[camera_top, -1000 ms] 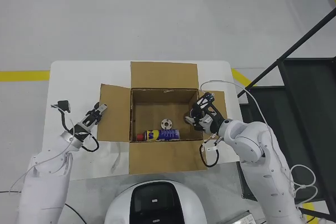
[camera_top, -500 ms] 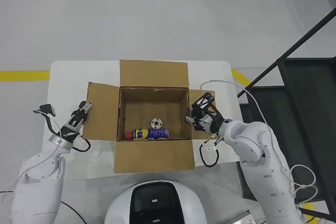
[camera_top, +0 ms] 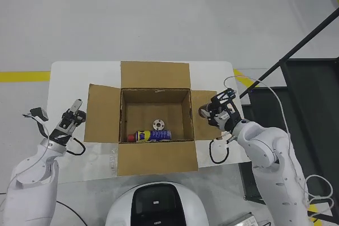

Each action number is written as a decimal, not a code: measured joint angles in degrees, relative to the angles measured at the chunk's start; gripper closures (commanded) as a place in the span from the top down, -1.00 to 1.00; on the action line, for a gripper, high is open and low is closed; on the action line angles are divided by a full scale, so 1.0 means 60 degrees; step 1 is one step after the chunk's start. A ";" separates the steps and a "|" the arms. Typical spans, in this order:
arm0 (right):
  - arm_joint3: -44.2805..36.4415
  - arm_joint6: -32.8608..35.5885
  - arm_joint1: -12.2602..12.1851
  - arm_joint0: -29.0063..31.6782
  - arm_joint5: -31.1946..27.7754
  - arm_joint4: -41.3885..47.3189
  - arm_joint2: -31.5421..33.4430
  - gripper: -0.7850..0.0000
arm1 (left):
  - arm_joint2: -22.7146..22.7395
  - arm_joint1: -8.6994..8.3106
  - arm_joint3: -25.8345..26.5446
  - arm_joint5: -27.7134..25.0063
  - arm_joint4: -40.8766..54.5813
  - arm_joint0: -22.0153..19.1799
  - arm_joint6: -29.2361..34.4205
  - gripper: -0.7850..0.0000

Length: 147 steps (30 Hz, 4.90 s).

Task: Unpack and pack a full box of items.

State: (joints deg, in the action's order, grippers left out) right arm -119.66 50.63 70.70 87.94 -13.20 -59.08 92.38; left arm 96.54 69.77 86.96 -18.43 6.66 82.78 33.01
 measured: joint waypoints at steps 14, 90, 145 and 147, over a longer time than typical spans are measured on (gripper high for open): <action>0.1874 -0.0807 -0.0137 0.0376 0.0775 0.0683 0.1579 -1.00 | 0.0081 -0.0023 0.0008 -0.0065 0.0040 0.0027 0.0008 1.00; 0.1891 -0.3233 -0.0307 -0.0527 0.1986 -0.1753 -0.0018 1.00 | 0.0081 -0.0023 0.0007 -0.0065 0.0040 0.0027 0.0007 1.00; 0.2478 -0.0990 -0.0156 -0.2787 -0.1310 -0.1652 -0.3913 1.00 | 0.0081 -0.0023 0.0007 -0.0065 0.0040 0.0027 0.0007 1.00; 0.2478 -0.0990 -0.0156 -0.2787 -0.1310 -0.1652 -0.3913 1.00 | 0.0081 -0.0023 0.0007 -0.0065 0.0040 0.0027 0.0007 1.00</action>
State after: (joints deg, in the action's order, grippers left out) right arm -104.79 44.69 69.76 71.22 -21.06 -68.99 68.90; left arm 97.02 69.64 87.00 -18.82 6.90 82.94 33.06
